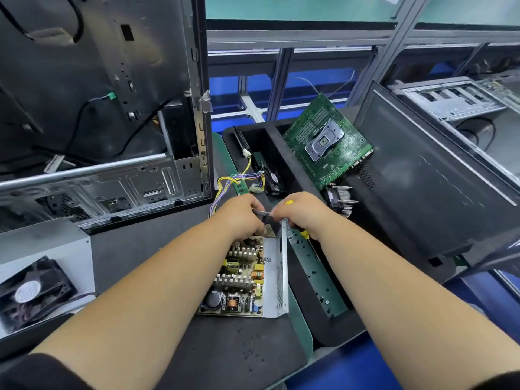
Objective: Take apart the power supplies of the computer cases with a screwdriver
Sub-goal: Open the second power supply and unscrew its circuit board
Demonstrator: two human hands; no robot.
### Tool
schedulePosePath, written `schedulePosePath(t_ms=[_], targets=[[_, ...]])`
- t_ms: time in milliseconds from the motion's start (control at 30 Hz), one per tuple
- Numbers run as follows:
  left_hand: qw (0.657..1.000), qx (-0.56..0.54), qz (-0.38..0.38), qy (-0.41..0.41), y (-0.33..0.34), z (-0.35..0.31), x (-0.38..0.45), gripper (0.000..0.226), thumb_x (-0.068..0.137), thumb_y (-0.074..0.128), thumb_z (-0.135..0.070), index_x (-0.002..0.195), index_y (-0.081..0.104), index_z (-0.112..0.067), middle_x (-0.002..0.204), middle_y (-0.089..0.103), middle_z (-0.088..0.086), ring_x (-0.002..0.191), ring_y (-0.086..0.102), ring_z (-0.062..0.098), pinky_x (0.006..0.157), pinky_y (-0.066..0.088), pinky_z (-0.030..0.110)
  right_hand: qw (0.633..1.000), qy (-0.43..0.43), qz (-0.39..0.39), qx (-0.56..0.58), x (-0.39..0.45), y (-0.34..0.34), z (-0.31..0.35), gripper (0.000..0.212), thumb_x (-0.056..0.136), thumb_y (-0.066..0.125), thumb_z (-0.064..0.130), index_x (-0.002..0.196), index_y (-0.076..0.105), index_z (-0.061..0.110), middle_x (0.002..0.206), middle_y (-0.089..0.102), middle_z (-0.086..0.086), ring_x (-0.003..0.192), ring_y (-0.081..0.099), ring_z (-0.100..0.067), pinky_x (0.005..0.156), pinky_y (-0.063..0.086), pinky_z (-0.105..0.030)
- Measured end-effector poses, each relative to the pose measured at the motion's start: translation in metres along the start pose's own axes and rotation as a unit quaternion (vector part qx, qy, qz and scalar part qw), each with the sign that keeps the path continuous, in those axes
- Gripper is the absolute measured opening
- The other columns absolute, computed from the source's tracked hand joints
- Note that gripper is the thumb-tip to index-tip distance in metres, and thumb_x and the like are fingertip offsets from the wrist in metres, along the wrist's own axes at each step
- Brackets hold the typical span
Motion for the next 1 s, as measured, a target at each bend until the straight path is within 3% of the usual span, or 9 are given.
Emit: schedulePosePath(t_ms=[133, 333, 533, 600, 667, 800, 900, 1000], targets=[[1.000, 0.000, 0.001, -0.001, 0.001, 0.000, 0.001, 0.034, 0.070, 0.081, -0.014, 0.094, 0.061, -0.029, 0.079, 0.062, -0.004, 0.058, 0.056, 0.014, 0.044, 0.047, 0.023, 1.000, -0.002, 0.006, -0.030, 0.008, 0.003, -0.002, 0.033, 0.086, 0.067, 0.011, 0.113, 0.066, -0.009, 0.083, 0.050, -0.010, 0.078, 0.037, -0.022, 0.069, 0.032, -0.034], [1.000, 0.013, -0.005, -0.005, 0.000, 0.000, 0.003, 0.033, 0.071, 0.082, -0.016, 0.087, 0.058, -0.032, 0.078, 0.061, -0.004, 0.054, 0.055, 0.013, 0.042, 0.043, 0.021, 0.999, -0.040, 0.002, -0.002, 0.014, 0.005, -0.004, 0.027, 0.084, 0.064, 0.004, 0.103, 0.062, -0.015, 0.081, 0.046, -0.008, 0.081, 0.038, -0.019, 0.071, 0.030, -0.033], [1.000, 0.012, -0.001, -0.008, 0.001, 0.003, 0.004, 0.031, 0.072, 0.081, -0.016, 0.088, 0.059, -0.031, 0.079, 0.063, -0.002, 0.055, 0.057, 0.015, 0.044, 0.051, 0.025, 0.999, -0.038, 0.010, -0.007, 0.022, 0.009, -0.008, 0.020, 0.087, 0.068, 0.013, 0.095, 0.071, -0.005, 0.081, 0.054, -0.010, 0.079, 0.043, -0.020, 0.071, 0.037, -0.033], [1.000, 0.008, -0.001, -0.010, 0.002, 0.004, 0.004, 0.031, 0.072, 0.081, -0.015, 0.088, 0.059, -0.030, 0.081, 0.064, -0.002, 0.055, 0.056, 0.015, 0.042, 0.050, 0.023, 0.999, -0.039, 0.023, -0.001, 0.022, 0.007, -0.014, 0.013, 0.090, 0.071, 0.021, 0.090, 0.071, 0.008, 0.082, 0.060, -0.009, 0.074, 0.046, -0.021, 0.066, 0.039, -0.030], [1.000, 0.009, 0.000, -0.010, 0.004, 0.005, 0.003, 0.031, 0.072, 0.080, -0.016, 0.090, 0.059, -0.030, 0.084, 0.064, -0.002, 0.055, 0.056, 0.014, 0.041, 0.046, 0.021, 0.997, -0.064, 0.024, -0.027, 0.021, 0.002, -0.019, 0.006, 0.091, 0.069, 0.016, 0.086, 0.069, 0.018, 0.081, 0.062, -0.003, 0.067, 0.048, -0.016, 0.054, 0.039, -0.022], [1.000, 0.020, -0.001, -0.010, 0.004, 0.006, 0.004, 0.032, 0.073, 0.080, -0.018, 0.092, 0.058, -0.031, 0.092, 0.063, -0.002, 0.062, 0.057, 0.015, 0.047, 0.050, 0.025, 0.982, -0.123, 0.050, -0.136, 0.020, 0.015, -0.018, 0.026, 0.086, 0.060, -0.003, 0.088, 0.076, 0.018, 0.082, 0.063, 0.006, 0.043, 0.050, 0.006, 0.039, 0.031, -0.007], [1.000, 0.022, 0.004, -0.006, 0.005, 0.004, 0.005, 0.032, 0.073, 0.079, -0.019, 0.093, 0.057, -0.031, 0.095, 0.062, -0.003, 0.063, 0.057, 0.015, 0.048, 0.048, 0.025, 0.970, -0.147, 0.053, -0.186, 0.026, 0.022, -0.015, 0.036, 0.087, 0.064, 0.003, 0.073, 0.071, 0.035, 0.087, 0.067, 0.005, 0.052, 0.052, 0.000, 0.045, 0.039, -0.013], [0.999, 0.032, 0.007, -0.005, 0.006, 0.003, 0.003, 0.033, 0.073, 0.078, -0.018, 0.094, 0.057, -0.031, 0.091, 0.061, -0.004, 0.059, 0.055, 0.014, 0.047, 0.045, 0.023, 0.967, -0.144, 0.054, -0.202, 0.032, 0.027, -0.018, 0.044, 0.086, 0.067, 0.006, 0.060, 0.067, 0.041, 0.085, 0.068, 0.000, 0.063, 0.055, -0.016, 0.060, 0.055, -0.037]])
Point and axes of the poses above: each hand's wrist, its own x-axis towards the middle knuckle, its own y-axis out of the palm, z = x × y, the point moved 10 cm from there along x, towards the middle knuckle
